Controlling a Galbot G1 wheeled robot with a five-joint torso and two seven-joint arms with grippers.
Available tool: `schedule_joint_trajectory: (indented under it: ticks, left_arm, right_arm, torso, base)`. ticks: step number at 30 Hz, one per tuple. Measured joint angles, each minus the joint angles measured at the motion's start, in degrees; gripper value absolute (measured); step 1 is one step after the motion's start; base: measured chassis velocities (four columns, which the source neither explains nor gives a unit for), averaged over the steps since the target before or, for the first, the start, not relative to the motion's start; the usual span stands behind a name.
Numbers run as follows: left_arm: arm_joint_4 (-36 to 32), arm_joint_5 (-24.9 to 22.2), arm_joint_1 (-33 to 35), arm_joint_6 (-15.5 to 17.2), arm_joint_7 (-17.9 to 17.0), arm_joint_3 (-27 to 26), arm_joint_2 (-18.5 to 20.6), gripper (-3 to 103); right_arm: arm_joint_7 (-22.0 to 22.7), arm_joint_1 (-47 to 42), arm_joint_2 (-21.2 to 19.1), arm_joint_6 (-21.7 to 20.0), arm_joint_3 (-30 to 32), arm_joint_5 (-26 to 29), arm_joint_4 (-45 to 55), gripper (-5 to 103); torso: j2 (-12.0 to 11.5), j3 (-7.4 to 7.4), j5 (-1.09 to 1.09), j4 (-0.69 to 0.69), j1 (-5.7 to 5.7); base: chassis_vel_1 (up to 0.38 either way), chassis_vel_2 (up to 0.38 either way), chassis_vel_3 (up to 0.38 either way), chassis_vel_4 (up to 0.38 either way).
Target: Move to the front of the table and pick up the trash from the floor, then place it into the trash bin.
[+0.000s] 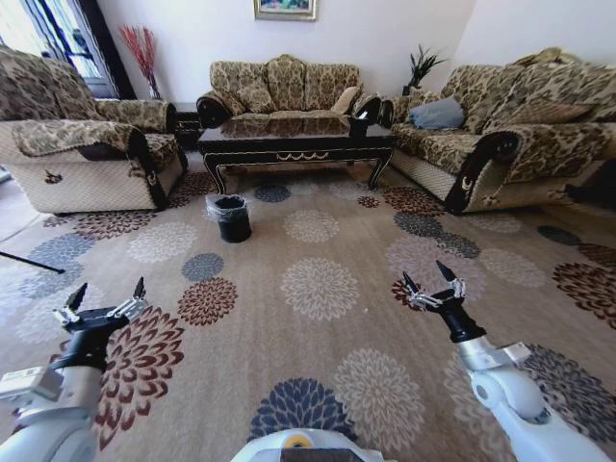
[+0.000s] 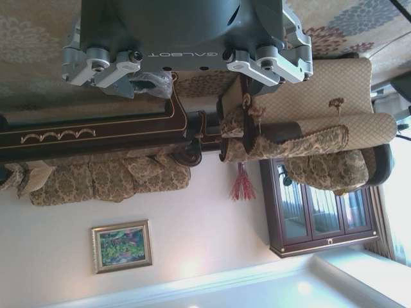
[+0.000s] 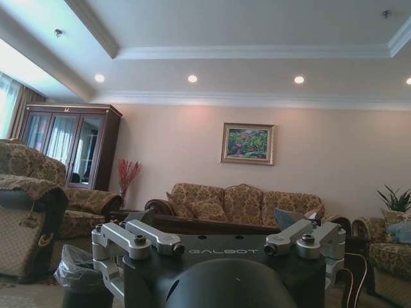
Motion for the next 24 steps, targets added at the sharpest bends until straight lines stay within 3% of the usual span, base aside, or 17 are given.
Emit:
schedule_joint_trajectory:
  ticks: [5,14,20,24]
  left_arm:
    - [0.0,-1.36,0.1,1.61,-0.35,0.05,1.19,100]
    - [3.11,-5.75,-1.62,4.78,3.51,-1.07,4.91,100]
    - [4.23,-9.63,-3.13,1.77,6.76,-1.84,5.52,100]
    - [4.54,-11.04,-2.98,1.89,5.93,-1.15,4.98,100]
  right_arm:
    - [1.06,0.27,0.01,-0.72,-0.16,-0.07,0.24,100]
    - [3.5,-0.6,-0.58,-3.53,1.85,-1.71,0.38,100]
    - [7.36,-1.17,-1.08,-5.19,2.36,-2.61,0.9,100]
    - [7.79,-1.3,-1.08,-5.31,2.34,-2.8,1.33,100]
  torso:
    - [0.0,0.02,0.0,0.01,0.01]
    - [0.0,0.02,-0.01,0.01,0.0]
    - [0.0,0.02,0.01,0.0,0.0]
    - [-0.01,0.02,0.01,0.0,0.01]
  base:
    - [0.006,-0.009,-0.012,0.006]
    - [0.0,0.0,0.0,0.0]
    - [0.0,0.0,0.0,0.0]
    - [0.0,0.0,0.0,0.0]
